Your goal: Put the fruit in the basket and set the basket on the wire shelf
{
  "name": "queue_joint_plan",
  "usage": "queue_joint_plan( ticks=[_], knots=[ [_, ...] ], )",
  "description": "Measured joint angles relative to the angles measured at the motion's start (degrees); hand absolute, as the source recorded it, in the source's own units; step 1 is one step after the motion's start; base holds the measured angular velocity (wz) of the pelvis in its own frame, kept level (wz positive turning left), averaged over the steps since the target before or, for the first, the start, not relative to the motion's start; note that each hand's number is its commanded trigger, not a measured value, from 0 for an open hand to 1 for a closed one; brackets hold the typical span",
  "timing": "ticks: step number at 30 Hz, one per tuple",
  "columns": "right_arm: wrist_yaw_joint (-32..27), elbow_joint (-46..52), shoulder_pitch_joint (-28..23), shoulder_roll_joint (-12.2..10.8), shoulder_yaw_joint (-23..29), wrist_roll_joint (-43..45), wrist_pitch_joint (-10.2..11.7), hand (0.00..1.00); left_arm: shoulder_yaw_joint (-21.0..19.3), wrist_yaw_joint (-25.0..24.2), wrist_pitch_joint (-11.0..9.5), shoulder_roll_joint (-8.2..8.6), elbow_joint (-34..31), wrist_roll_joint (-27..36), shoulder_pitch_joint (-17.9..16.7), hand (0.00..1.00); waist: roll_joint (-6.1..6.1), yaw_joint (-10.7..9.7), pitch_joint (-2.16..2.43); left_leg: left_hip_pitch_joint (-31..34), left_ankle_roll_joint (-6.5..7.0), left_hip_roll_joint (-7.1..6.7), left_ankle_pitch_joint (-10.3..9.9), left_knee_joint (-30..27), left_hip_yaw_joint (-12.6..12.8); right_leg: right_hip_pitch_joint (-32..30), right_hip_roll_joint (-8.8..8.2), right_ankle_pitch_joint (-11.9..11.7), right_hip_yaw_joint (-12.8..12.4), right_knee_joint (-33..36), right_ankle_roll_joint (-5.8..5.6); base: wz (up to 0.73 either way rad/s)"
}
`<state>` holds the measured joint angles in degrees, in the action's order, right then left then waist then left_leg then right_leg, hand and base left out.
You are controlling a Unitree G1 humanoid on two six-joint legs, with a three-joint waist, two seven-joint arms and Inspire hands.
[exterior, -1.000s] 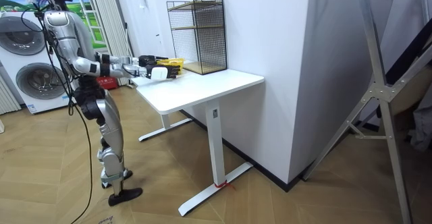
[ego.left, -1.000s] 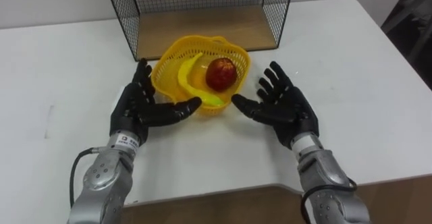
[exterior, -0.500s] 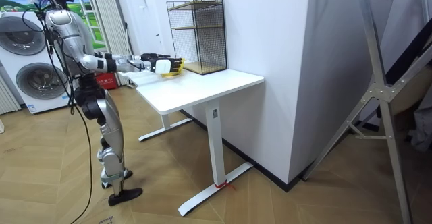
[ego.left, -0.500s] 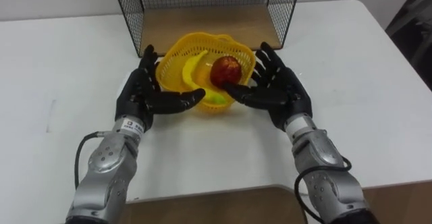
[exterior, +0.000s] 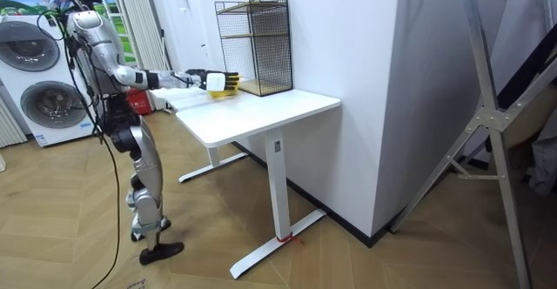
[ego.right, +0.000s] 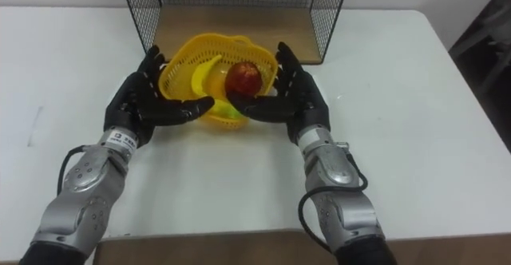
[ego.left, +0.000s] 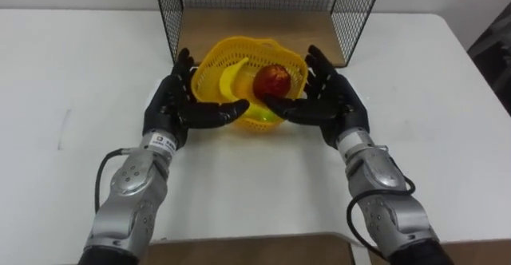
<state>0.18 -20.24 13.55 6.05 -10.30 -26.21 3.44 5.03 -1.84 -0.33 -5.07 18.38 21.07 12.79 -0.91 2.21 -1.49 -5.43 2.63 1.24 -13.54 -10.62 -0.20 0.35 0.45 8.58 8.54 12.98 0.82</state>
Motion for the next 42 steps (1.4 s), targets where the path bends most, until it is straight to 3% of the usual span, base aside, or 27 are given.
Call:
queue_joint_plan(
  ticks=[1,3,4,5,6,7,8,11,12,14,17,23,33,42],
  knots=[
    [0.02,-0.04,0.11,-0.05,0.02,0.06,-0.05,0.0,0.2,0.0,0.01,-0.02,0.11,0.49,0.04,0.0,0.1,-0.03,-0.01,-0.12,0.0,-0.12,0.0,-0.09,-1.29,0.33,-0.1,0.0,0.3,-0.74,0.0,-0.08],
    [0.02,-0.17,1.31,0.07,0.02,0.5,-0.21,0.0,-0.44,0.0,0.02,-0.11,0.35,0.85,0.5,0.0,0.14,-0.19,0.03,0.62,-0.04,-0.75,-0.03,-0.16,-0.44,1.73,-0.59,-0.23,0.14,-3.11,0.18,-0.04],
    [-0.08,-0.19,1.6,-0.58,-0.56,0.94,-0.28,0.0,-0.12,-0.01,0.11,-0.08,0.64,0.9,0.78,0.0,-0.26,-0.25,-0.21,2.92,-0.3,-1.34,-0.2,-4.01,1.76,2.09,-1.47,-0.35,-1.98,-3.43,0.3,0.24],
    [-0.55,-0.67,1.58,-0.77,-0.42,1.05,-0.24,0.0,0.81,-0.02,0.17,-0.02,0.73,1.02,0.8,0.0,-1.69,-0.53,-0.58,7.08,-1.69,-3.03,-1.13,-5.7,4.75,2.6,-3.15,-0.34,-6.48,-3.71,0.25,0.46],
    [-0.82,-0.82,1.7,-0.61,0.14,1.19,-0.21,0.0,1.6,-0.03,0.25,0.2,0.73,1.24,1.18,0.0,-1.8,-0.97,-0.53,9.35,-1.41,-3.31,0.06,-3.1,5.14,2.36,-3.57,-0.39,-7.06,-3.58,0.01,0.71],
    [-0.92,-1.86,2.05,-0.26,1.5,1.48,-0.21,0.0,3.2,-0.11,0.27,0.61,0.6,1.42,1.9,0.0,-1.57,-0.84,-0.18,12.75,1.35,-2.05,7.06,-1.85,8.04,1.43,-3.63,0.8,-7.06,-2.03,-1.94,0.37],
    [-0.87,-2.42,2.29,-0.23,2.03,1.6,-1.09,0.0,3.98,-0.1,0.38,1.18,0.6,2.21,1.73,0.0,-1.79,0.67,0.09,12.04,1.73,-2.1,7.33,-2.17,9.39,0.73,-3.87,1.36,-6.62,-1.46,-2.96,0.11],
    [-0.57,-2.42,2.72,-0.61,1.69,2.02,-1.82,0.0,2.64,0.09,0.48,1.15,0.63,3.31,1.82,0.0,-0.97,1.95,-0.02,11.3,1.72,-2.11,7.31,-2.19,8.27,0.25,-4.13,0.15,-5.01,-4.77,-3.39,-0.19],
    [-0.59,-2.42,2.7,-0.66,1.25,2.09,-2.06,0.0,1.99,0.09,0.75,1.16,0.62,3.79,1.9,0.0,-0.74,1.9,-0.01,11.08,1.65,-2.44,7.26,-2.12,7.87,-1.11,-4.58,-2.37,-4.37,-6.18,-3.32,0.15],
    [-0.89,-2.43,2.54,-0.63,0.61,2.25,-2.71,0.0,1.77,0.12,1.44,1.64,0.73,4.62,1.79,0.0,0.15,1.34,0.36,10.61,1.52,-2.24,7.19,-1.91,7.99,-0.79,-4.44,-2.3,-2.79,-4.37,-2.58,0.12],
    [-0.91,-2.42,2.61,-0.27,0.42,2.31,-3.16,0.0,1.83,0.11,1.78,2.38,0.73,4.57,1.79,0.0,0.59,1.02,0.35,10.52,0.95,-1.65,6.83,-1.92,8.03,-0.79,-3.94,-2.35,-2.03,-4.12,-2.21,0.0],
    [-0.91,-2.13,2.63,0.02,1.18,3.27,-3.76,0.0,1.96,0.01,2.45,3.31,0.73,4.47,1.79,0.0,0.6,1.07,0.34,10.2,0.88,-1.47,6.61,-2.12,8.28,-0.96,-3.41,-2.34,-1.94,-3.21,-2.1,-0.06],
    [-2.1,-1.6,3.55,-1.24,1.45,2.98,-3.73,0.0,1.97,-0.01,2.4,3.37,0.59,4.56,1.79,0.0,0.5,0.97,0.36,9.5,0.88,-1.48,6.6,-1.63,8.84,-0.56,-3.44,-2.12,-2.08,-3.27,-2.04,-0.01],
    [-4.66,3.05,3.86,-1.25,1.46,1.91,-3.12,0.0,1.95,0.12,1.91,3.37,-4.29,4.56,1.9,0.0,-0.22,0.9,0.39,8.98,0.87,-1.58,6.56,-1.02,8.7,-0.32,-3.51,-2.02,-2.07,-3.22,-2.06,0.0]
  ],
)
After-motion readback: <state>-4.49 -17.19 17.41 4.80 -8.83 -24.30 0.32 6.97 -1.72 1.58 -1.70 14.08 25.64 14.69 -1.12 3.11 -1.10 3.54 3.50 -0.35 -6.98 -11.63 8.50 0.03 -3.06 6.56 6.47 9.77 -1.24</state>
